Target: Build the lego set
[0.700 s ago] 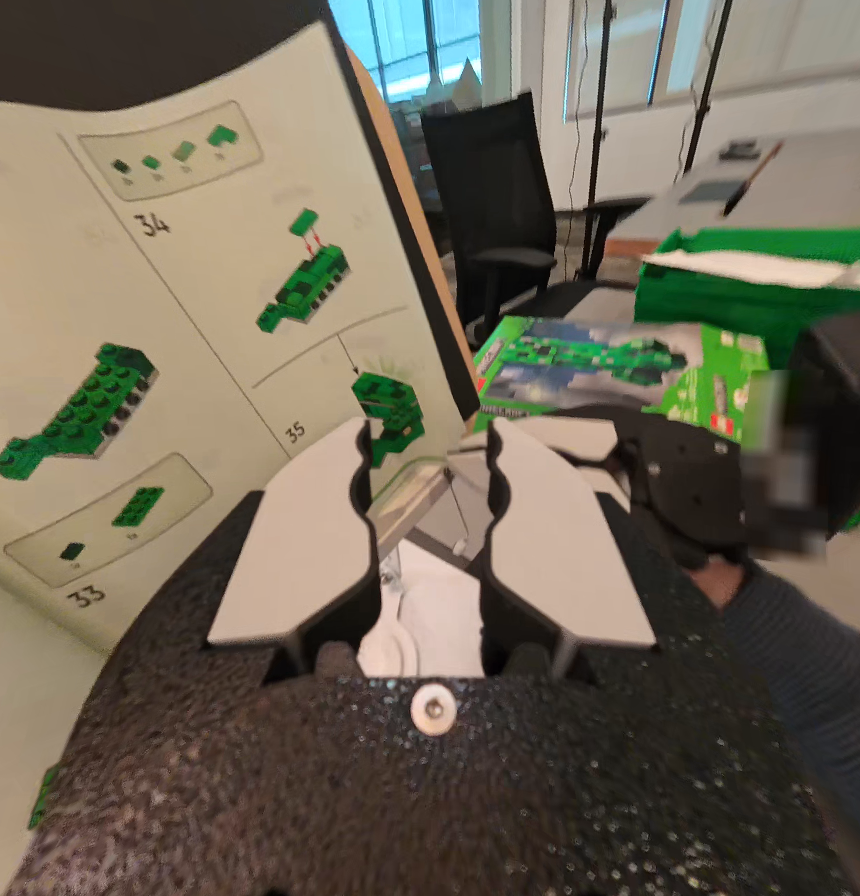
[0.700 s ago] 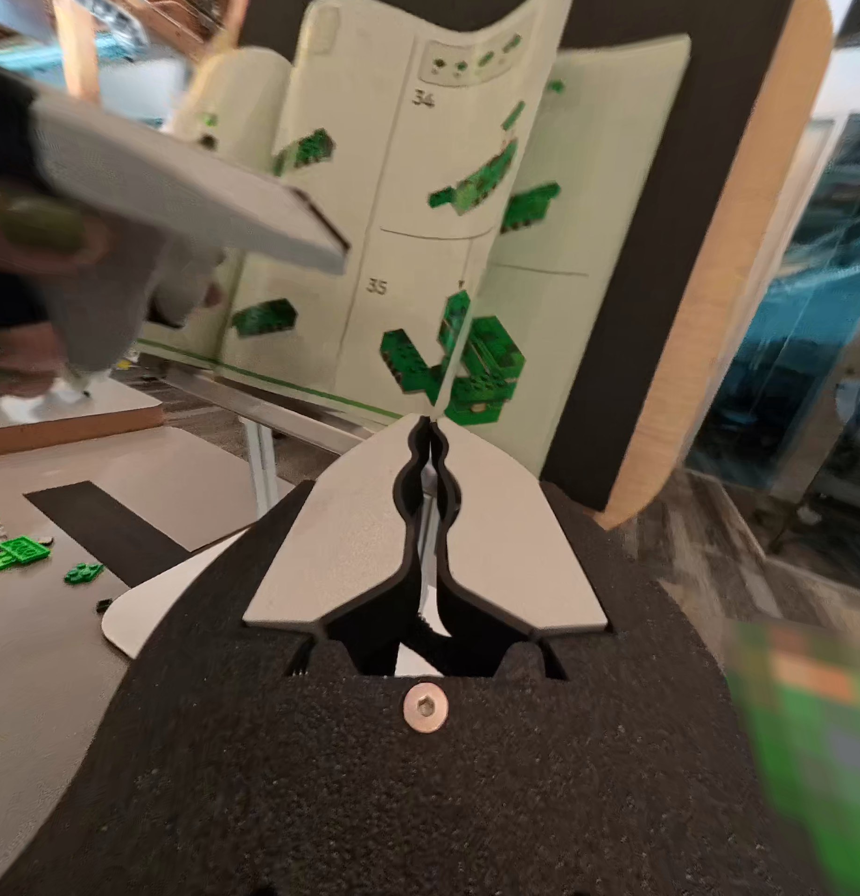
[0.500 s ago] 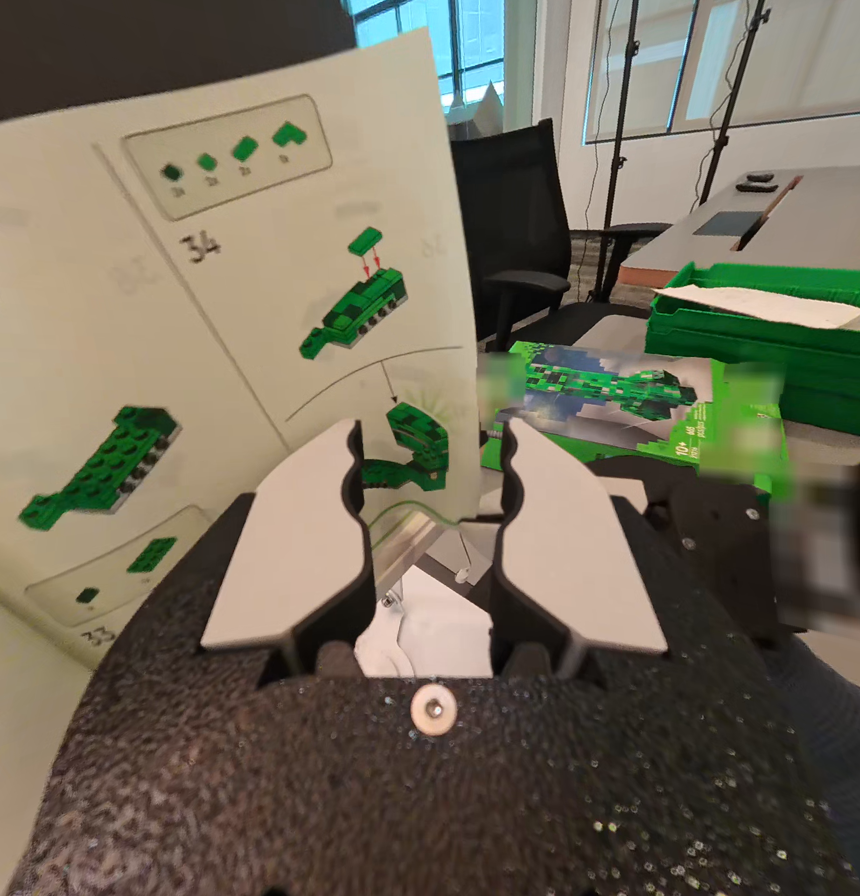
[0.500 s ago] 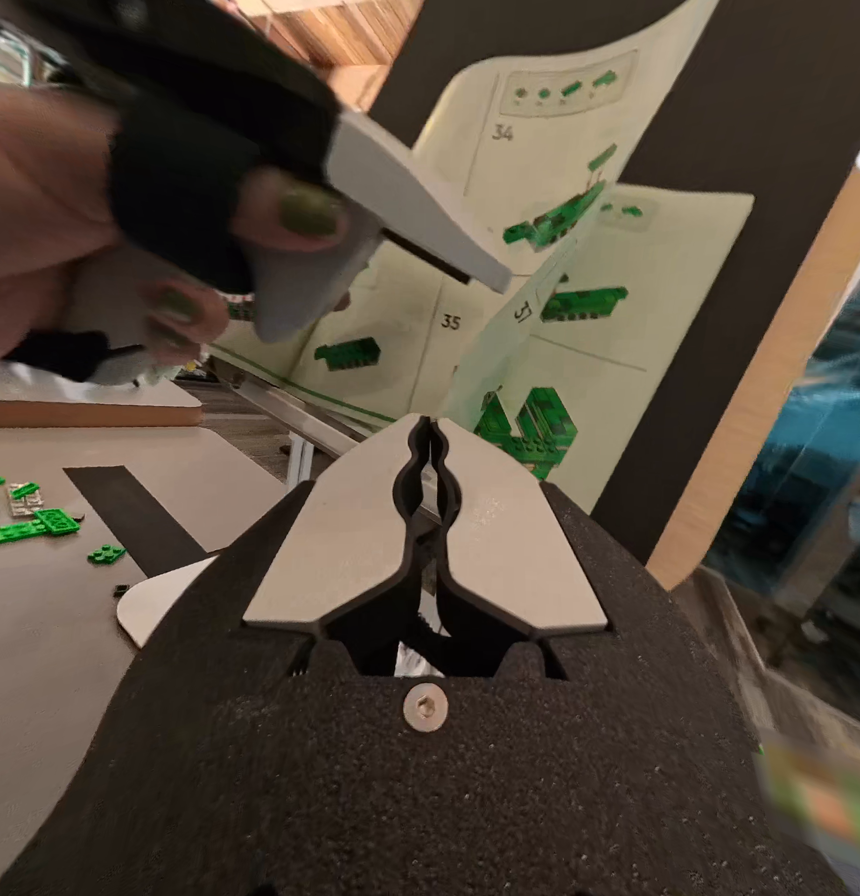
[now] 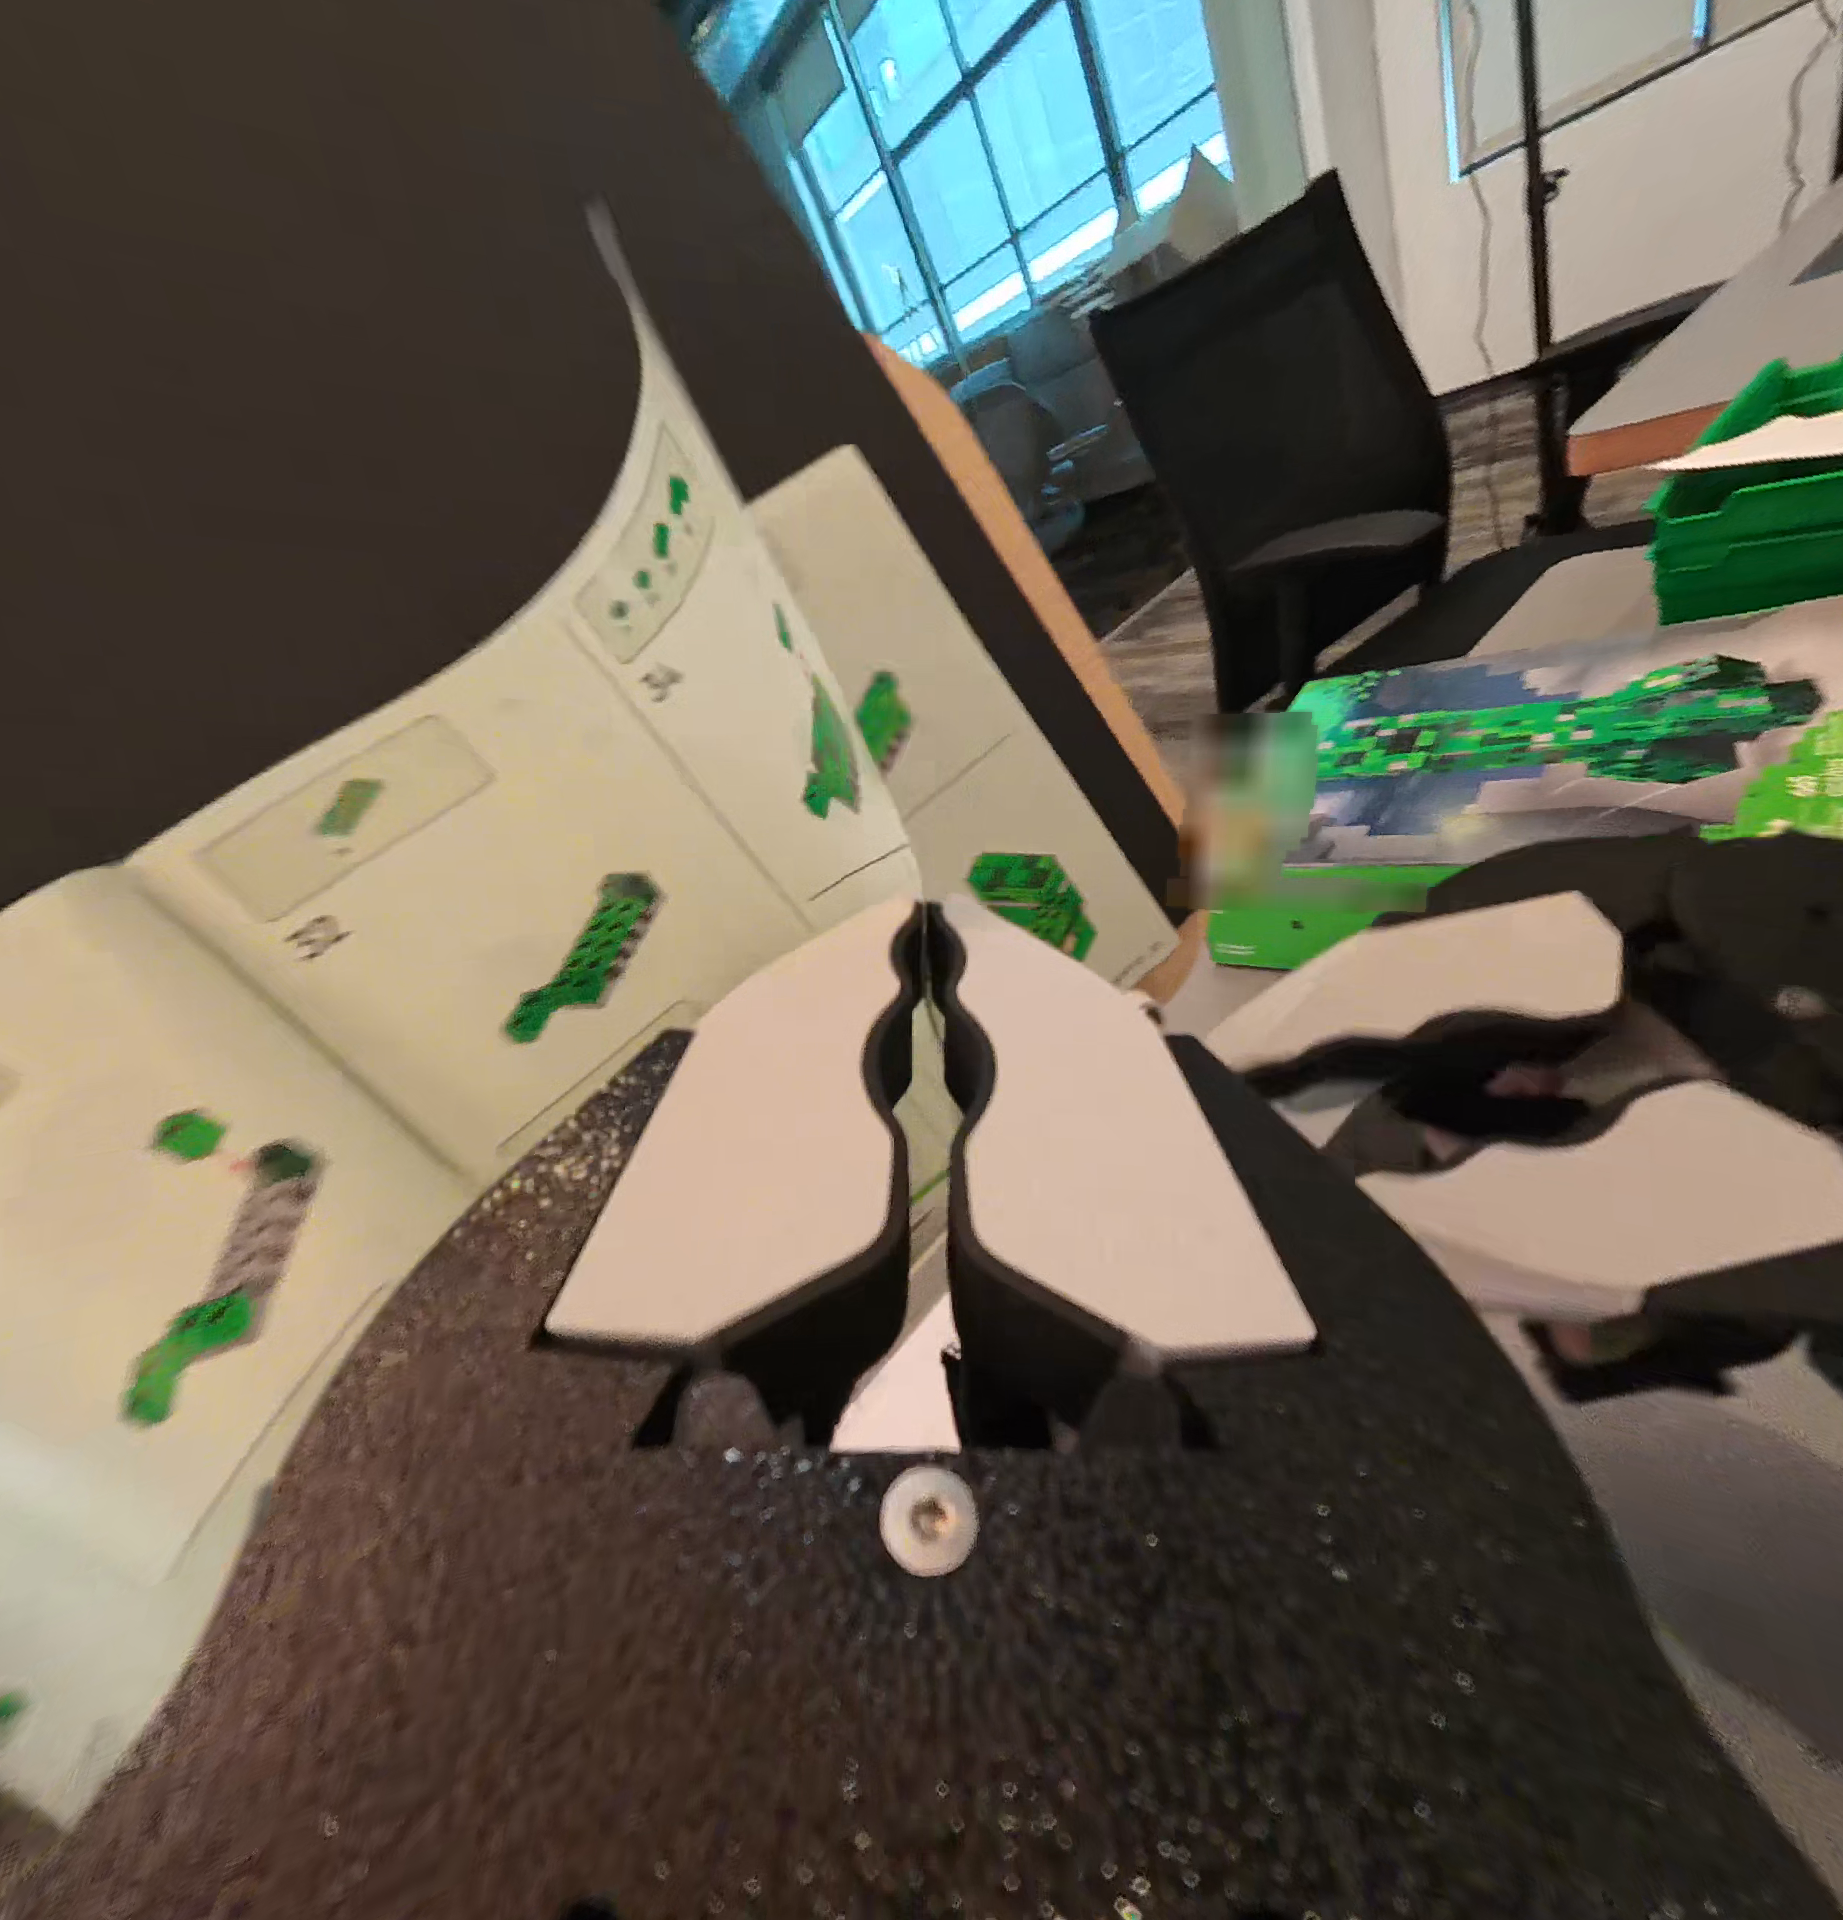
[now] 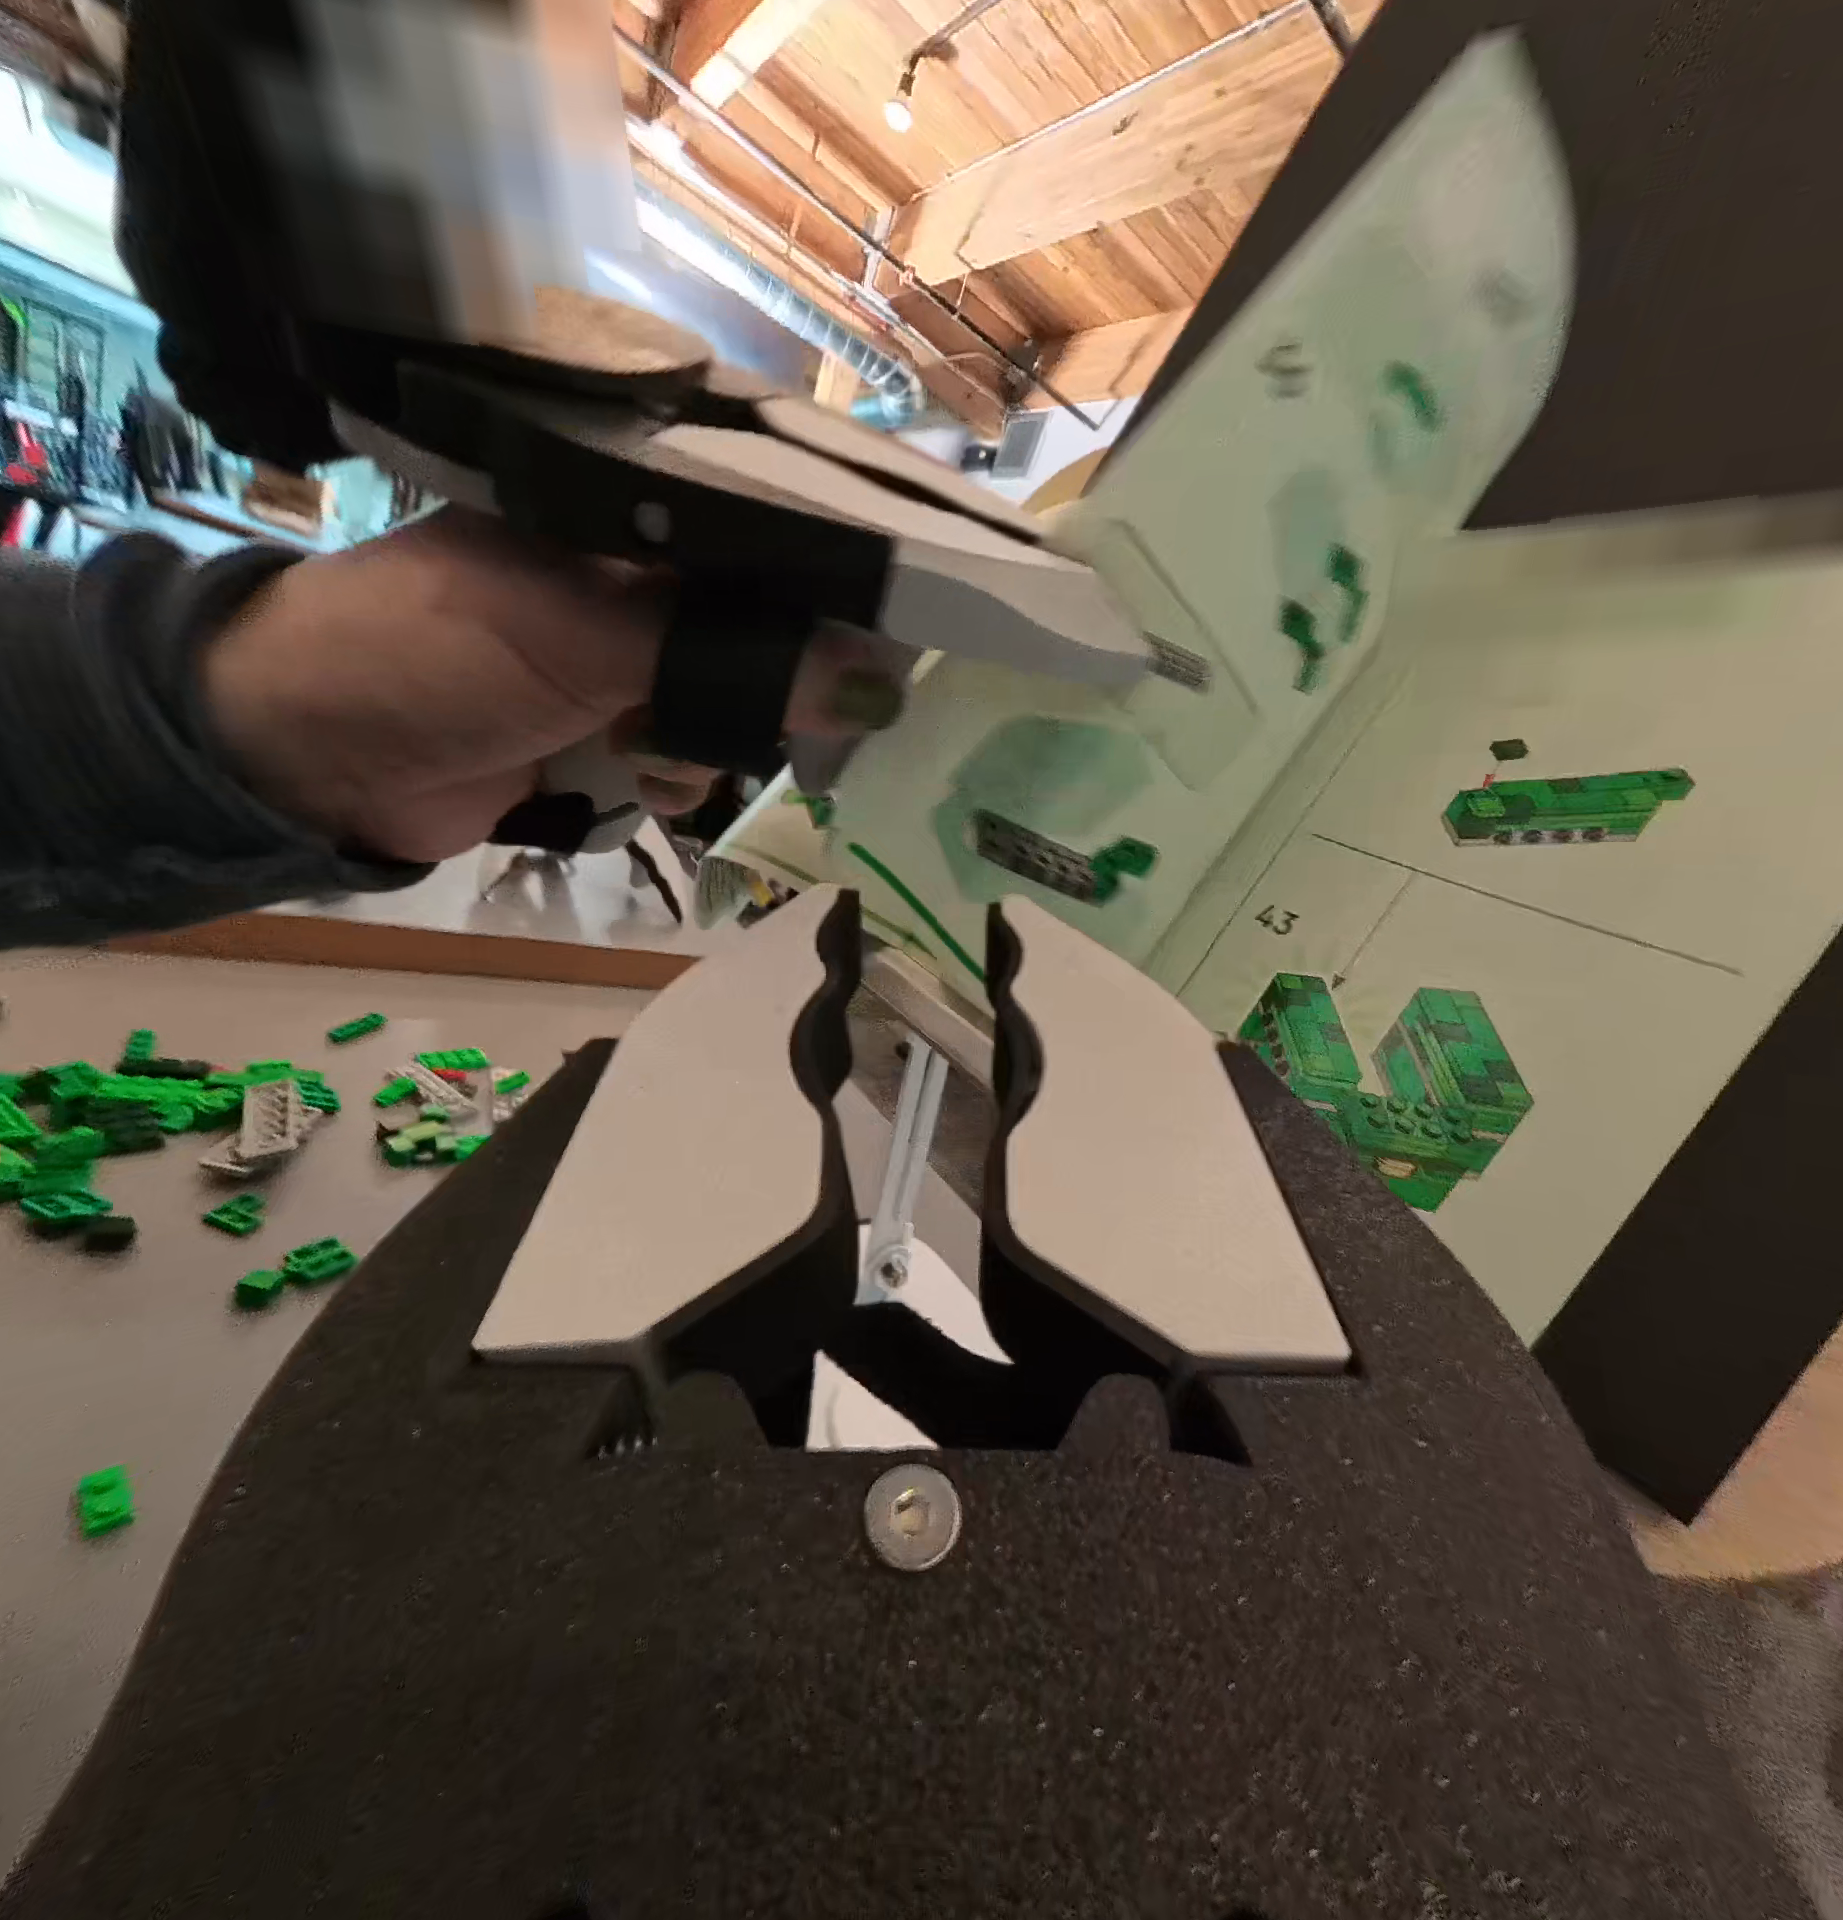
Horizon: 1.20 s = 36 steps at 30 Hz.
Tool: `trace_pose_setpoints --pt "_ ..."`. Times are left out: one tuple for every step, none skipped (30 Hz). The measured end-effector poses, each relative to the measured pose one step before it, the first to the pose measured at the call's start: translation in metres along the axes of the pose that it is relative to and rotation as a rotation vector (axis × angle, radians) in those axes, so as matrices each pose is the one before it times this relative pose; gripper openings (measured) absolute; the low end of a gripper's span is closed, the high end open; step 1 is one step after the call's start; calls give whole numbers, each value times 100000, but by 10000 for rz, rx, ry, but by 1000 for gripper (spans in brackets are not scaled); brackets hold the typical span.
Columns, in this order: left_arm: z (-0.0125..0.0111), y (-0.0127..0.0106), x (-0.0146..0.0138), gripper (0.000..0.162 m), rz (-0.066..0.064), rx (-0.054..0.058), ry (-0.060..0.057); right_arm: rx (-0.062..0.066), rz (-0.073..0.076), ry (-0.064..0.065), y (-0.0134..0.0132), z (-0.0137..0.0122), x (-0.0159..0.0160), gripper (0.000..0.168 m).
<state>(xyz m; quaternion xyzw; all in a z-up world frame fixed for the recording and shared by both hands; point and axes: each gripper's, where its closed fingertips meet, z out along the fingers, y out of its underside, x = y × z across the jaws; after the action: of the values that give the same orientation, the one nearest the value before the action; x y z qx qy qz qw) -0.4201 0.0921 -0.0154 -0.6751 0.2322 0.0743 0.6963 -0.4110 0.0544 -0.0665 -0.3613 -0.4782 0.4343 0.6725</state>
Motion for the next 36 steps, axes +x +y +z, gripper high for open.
trace_pose_setpoints --pt "-703 100 -840 0 -116 44 -150 140 286 76 -215 -344 374 25" --pt "-754 205 -892 0 -168 4 -100 216 250 145 -249 -386 481 26" --pt "-800 292 -927 0 -206 -25 -64 278 227 183 -312 -402 506 26" --pt "-832 337 -1011 0 -254 -34 -68 265 224 172 -278 -351 466 26" --pt "-853 358 -1127 0 -280 -27 -116 162 222 122 -157 -249 390 26" --pt "-833 382 -1289 0 -253 -35 -189 61 203 218 -34 -163 494 25" --pt "-820 427 -1482 0 -218 -55 -287 6 152 450 23 -78 790 25" --pt "-780 441 -1682 0 -190 -58 -402 9 78 435 16 -69 723 25" --pt "-701 443 -1695 0 -199 -52 -394 88 19 209 -85 -87 336 25" --pt "-598 440 -1608 0 -206 -75 -335 107 -7 94 -116 -67 145 24" --pt "-477 497 -1548 0 -185 -126 -316 36 -1 68 -50 -34 115 23" --pt "-309 494 -1383 0 -186 -137 -242 -31 0 48 31 0 79 22" --pt "-192 456 -1167 0 -191 -114 -144 -51 -15 51 80 37 76 22" --pt "-57 452 -1020 0 -226 -101 -117 -50 -43 28 101 52 4 21" --pt "48 472 -809 0 -236 -131 -63 -54 -65 12 127 52 -29 21" --pt "100 478 -641 0 -219 -163 -48 -74 -79 41 125 33 5 21" --pt "119 456 -507 0 -174 -169 -56 -76 -83 94 131 18 77 20" --pt "58 332 -391 0 -123 -112 -66 -47 -70 107 83 8 117 20" --pt "-21 210 -364 0 -40 -24 -125 -9 -32 51 39 -10 51 19" --pt "-66 185 -436 0 33 -10 -236 -2 16 -8 5 1 -12 19" --pt "-89 209 -507 0 46 -7 -320 -2 31 14 -5 0 20 19" --pt "-101 208 -482 1 -28 22 -330 -3 3 80 -7 -2 93 19" --pt "-100 309 -319 9 -159 -10 -264 -19 -48 144 13 0 165 19" --pt "-147 524 -188 16 -269 -101 -234 -12 -111 228 -3 -21 263 19" --pt "-290 867 -124 22 -211 -236 -211 -6 -143 258 -20 -31 298 18" --pt "-494 999 -526 30 -395 -161 -514 -50 -127 202 32 -3 236 16" --pt "-714 960 -403 37 -608 56 -432 -88 -89 264 70 4 332 15" --pt "-936 836 96 43 -704 260 -67 -39 -91 247 -18 -16 308 15" --pt "-1123 719 208 46 -741 419 16 50 -106 143 -134 -42 158 15" --pt "-1246 523 131 46 -700 547 -50 54 -71 174 -141 -27 216 15" --pt "-1298 303 231 46 -628 667 -28 1 -29 224 -80 -6 318 15" --pt "-1295 44 425 45 -545 816 44 -59 -16 191 -13 -3 269 16" --pt "-1213 -85 771 44 -431 847 224 -79 -24 225 27 -10 319 17" --pt "-1074 53 1249 43 -238 671 490 -63 -42 251 14 -23 340 16" --pt "-866 320 1449 41 9 390 602 -99 -59 37 64 -14 65 13" --pt "-606 675 1257 41 223 77 470 -167 -29 71 171 21 136 10"
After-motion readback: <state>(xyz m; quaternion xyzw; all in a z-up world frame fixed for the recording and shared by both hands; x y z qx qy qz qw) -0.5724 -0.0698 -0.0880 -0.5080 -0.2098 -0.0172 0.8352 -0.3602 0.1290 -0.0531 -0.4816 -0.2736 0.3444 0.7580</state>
